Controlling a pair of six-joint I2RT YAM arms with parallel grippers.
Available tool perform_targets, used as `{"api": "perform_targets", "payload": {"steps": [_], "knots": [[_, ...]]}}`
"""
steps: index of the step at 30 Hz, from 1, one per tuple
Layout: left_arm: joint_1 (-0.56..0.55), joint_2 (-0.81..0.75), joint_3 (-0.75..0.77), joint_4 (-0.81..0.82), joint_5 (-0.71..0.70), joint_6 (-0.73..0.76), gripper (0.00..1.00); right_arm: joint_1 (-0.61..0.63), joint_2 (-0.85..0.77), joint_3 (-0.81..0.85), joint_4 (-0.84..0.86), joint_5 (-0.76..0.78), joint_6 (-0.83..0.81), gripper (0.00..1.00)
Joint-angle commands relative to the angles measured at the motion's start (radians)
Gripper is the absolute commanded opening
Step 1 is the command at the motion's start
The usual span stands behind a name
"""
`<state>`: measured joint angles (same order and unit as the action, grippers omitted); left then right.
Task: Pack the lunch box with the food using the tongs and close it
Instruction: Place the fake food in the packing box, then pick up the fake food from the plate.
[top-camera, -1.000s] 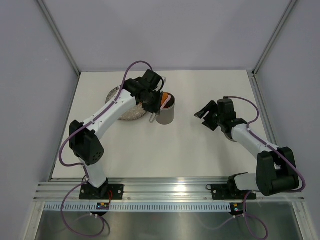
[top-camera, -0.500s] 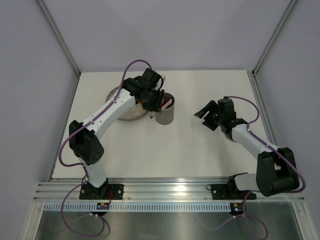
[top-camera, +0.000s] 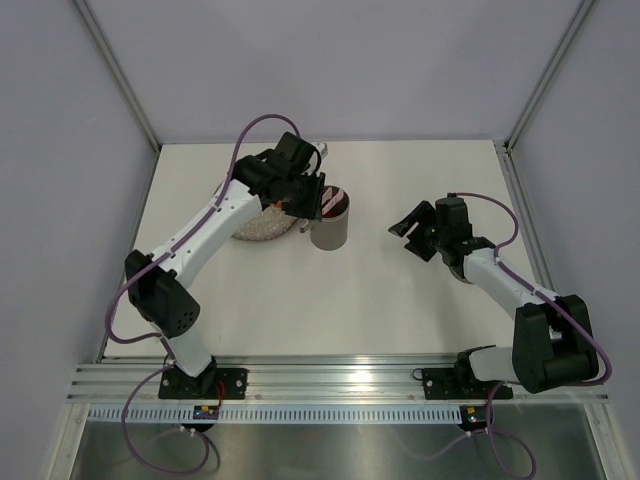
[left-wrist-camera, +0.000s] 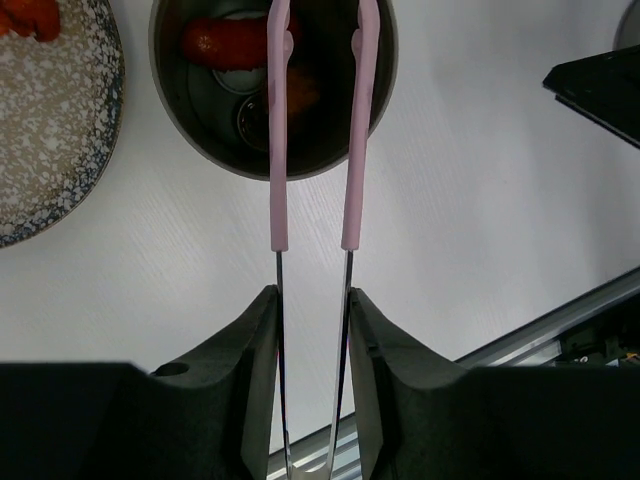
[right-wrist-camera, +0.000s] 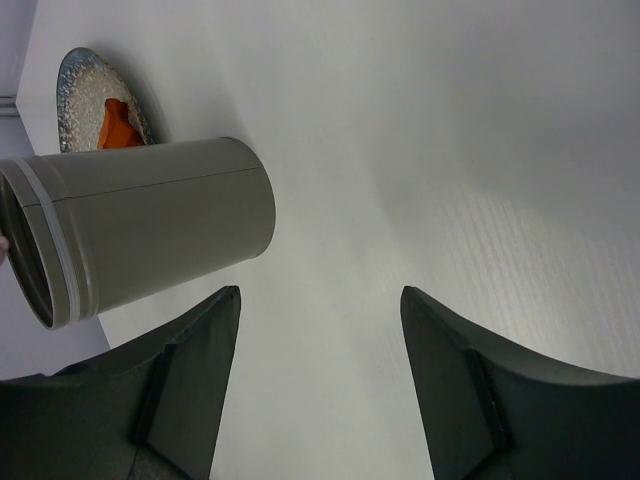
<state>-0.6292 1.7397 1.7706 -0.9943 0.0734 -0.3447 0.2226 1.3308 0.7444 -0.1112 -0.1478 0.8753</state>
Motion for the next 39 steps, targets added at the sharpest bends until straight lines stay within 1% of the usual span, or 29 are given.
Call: {"api": "perform_targets", "payload": {"steps": [1,6,7,9,10,12,13,14,16,19,22,26,31,33,34,35,39], "knots": [[-0.006,-0.12,0.046,0.069,0.005,-0.014,0.26,0.003,-0.024,-0.002,0.005,0.011,-0.002,0.73],[0.005,-0.181,0.038,0.08,-0.069,-0.011,0.22,0.003,-0.018,0.003,0.008,0.008,-0.006,0.73],[0.028,-0.195,0.035,0.071,-0.095,-0.008,0.22,0.003,-0.018,0.003,0.007,0.005,-0.006,0.73],[0.069,-0.204,0.012,0.06,-0.096,-0.016,0.21,0.003,-0.019,0.004,0.007,0.004,-0.004,0.73],[0.122,-0.219,-0.005,0.063,-0.087,-0.023,0.2,0.003,-0.021,0.007,0.007,0.002,-0.007,0.73],[0.183,-0.236,-0.08,0.08,-0.08,-0.056,0.2,0.003,-0.025,0.007,0.005,0.002,-0.006,0.73],[0.238,-0.244,-0.103,0.095,-0.052,-0.066,0.2,0.004,-0.025,0.009,0.005,0.002,-0.006,0.73],[0.261,-0.25,-0.152,0.101,-0.055,-0.085,0.2,0.003,-0.027,0.009,0.004,0.001,-0.007,0.73],[0.302,-0.247,-0.187,0.115,-0.069,-0.096,0.2,0.004,-0.028,0.012,0.002,0.002,-0.009,0.73],[0.316,-0.206,-0.224,0.117,-0.078,-0.094,0.22,0.003,-0.033,0.018,-0.005,0.001,-0.012,0.73],[0.315,-0.161,-0.246,0.137,-0.124,-0.093,0.24,0.003,-0.036,0.021,-0.012,-0.001,-0.015,0.73],[0.33,-0.095,-0.241,0.149,-0.141,-0.088,0.27,0.003,-0.048,0.019,-0.022,0.005,-0.018,0.73],[0.361,0.004,-0.211,0.169,-0.093,-0.105,0.32,0.003,-0.053,0.016,-0.022,0.005,-0.016,0.73],[0.365,0.024,-0.194,0.181,-0.08,-0.112,0.33,0.003,-0.053,0.016,-0.022,0.007,-0.018,0.73],[0.365,0.037,-0.191,0.189,-0.08,-0.12,0.35,0.003,-0.051,0.015,-0.022,0.008,-0.018,0.73],[0.364,0.044,-0.185,0.198,-0.052,-0.123,0.36,0.003,-0.05,0.015,-0.022,0.008,-0.018,0.73],[0.368,0.09,-0.154,0.218,-0.029,-0.14,0.37,0.003,-0.045,0.018,-0.021,0.008,-0.018,0.74]]}}
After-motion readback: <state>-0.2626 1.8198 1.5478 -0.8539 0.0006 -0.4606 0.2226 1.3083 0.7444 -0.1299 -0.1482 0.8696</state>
